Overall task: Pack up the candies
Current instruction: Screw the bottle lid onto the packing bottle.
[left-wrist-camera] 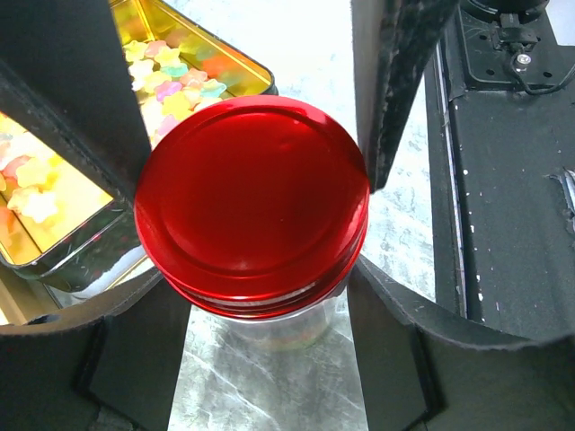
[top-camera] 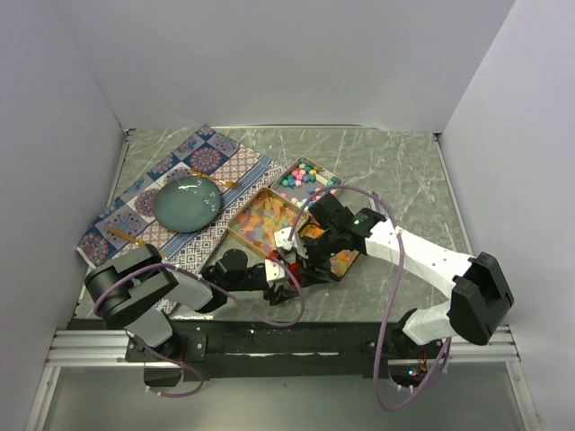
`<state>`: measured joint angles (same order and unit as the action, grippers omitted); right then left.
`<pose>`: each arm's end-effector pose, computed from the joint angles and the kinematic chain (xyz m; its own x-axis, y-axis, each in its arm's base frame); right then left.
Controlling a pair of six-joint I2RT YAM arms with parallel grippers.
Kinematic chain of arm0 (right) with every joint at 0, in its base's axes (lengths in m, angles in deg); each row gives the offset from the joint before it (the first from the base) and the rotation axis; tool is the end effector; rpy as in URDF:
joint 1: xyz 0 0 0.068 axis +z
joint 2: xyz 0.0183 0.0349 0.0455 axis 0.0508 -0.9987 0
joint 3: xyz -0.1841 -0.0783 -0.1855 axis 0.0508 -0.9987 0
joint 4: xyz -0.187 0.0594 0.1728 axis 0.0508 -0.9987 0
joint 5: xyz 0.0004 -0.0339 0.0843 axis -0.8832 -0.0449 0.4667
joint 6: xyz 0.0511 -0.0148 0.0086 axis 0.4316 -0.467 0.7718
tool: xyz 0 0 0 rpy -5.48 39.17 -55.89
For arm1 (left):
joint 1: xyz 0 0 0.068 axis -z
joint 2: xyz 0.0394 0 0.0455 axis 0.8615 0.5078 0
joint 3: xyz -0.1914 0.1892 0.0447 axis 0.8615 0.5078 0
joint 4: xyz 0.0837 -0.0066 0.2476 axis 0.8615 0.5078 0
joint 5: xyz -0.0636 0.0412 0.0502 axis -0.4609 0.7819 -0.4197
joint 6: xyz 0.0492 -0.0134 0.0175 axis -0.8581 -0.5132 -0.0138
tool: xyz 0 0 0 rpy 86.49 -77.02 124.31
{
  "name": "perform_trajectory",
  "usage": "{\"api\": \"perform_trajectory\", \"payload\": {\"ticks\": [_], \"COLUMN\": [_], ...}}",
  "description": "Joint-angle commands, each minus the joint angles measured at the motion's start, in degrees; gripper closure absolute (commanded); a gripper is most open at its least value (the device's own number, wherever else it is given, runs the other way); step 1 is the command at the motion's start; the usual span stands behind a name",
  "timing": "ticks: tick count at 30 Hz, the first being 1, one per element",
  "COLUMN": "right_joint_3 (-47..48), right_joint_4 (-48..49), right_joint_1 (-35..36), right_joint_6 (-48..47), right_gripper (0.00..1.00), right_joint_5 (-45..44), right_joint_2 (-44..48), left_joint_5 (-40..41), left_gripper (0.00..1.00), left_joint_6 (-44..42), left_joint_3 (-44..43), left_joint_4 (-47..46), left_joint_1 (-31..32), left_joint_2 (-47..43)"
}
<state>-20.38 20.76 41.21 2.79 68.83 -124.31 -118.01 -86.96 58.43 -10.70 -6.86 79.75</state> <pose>0.1784 0.2047 0.2491 0.1138 -0.6705 -0.7332 -0.9767 -0.2107 0.0411 0.1378 -0.2087 0.1377 0.0191 0.1962 -0.9804 0.9907 0.1284 0.0450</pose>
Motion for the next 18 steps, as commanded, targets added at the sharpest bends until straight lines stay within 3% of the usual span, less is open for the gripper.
{"api": "perform_trajectory", "payload": {"ticks": [1,5,6,7,8,10,11,12,14,15,18], "right_joint_3": [-5.96,-8.25,-8.51,-8.43,-8.34,-7.9,-7.64,-7.11,-6.23,-5.36,-4.12], "right_joint_4": [2.81,3.43,2.38,1.85,1.15,-1.23,-2.54,-3.34,-5.7,-6.33,-8.61], "right_joint_1": [2.64,2.64,2.55,2.46,2.38,2.2,1.85,1.59,0.62,0.18,-1.31], "right_joint_6": [16.34,16.27,15.66,15.13,13.64,11.62,9.95,9.33,7.57,7.3,6.51], "right_gripper": [0.68,0.56,0.46,0.39,0.33,0.22,0.2,0.16,0.14,0.0,0.0], "right_joint_5": [-1.54,-2.06,-2.24,-3.28,-4.17,-6.27,-8.2,-9.0,-10.41,-10.5,-11.03], "right_joint_2": [-1.62,3.02,4.0,4.88,6.54,8.04,8.83,9.1,8.84,8.75,9.36], "left_joint_5": [6.65,6.3,6.3,6.3,6.12,4.81,4.45,3.67,1.64,1.29,-1.96], "left_gripper": [0.99,0.99,0.94,0.82,0.57,0.43,0.16,0.01,0.03,0.03,0.03], "left_joint_6": [-3.22,-3.4,-3.48,-3.4,-3.22,-3.74,-4.71,-5.15,-7.77,-8.4,-10.51], "left_joint_3": [-0.34,-1.13,-1.48,-1.66,-1.66,-1.05,-0.87,-0.69,-0.52,0.44,0.63], "left_joint_4": [7.73,9.83,10.37,10.72,10.9,10.72,10.98,12.38,13.44,12.92,14.93], "left_joint_1": [0.46,0.55,0.55,0.47,0.47,0.55,0.55,0.47,0.47,0.38,0.29], "left_joint_2": [1.56,1.39,1.39,1.21,0.86,0.42,-0.19,-0.46,-1.51,-2.04,-4.41]}}
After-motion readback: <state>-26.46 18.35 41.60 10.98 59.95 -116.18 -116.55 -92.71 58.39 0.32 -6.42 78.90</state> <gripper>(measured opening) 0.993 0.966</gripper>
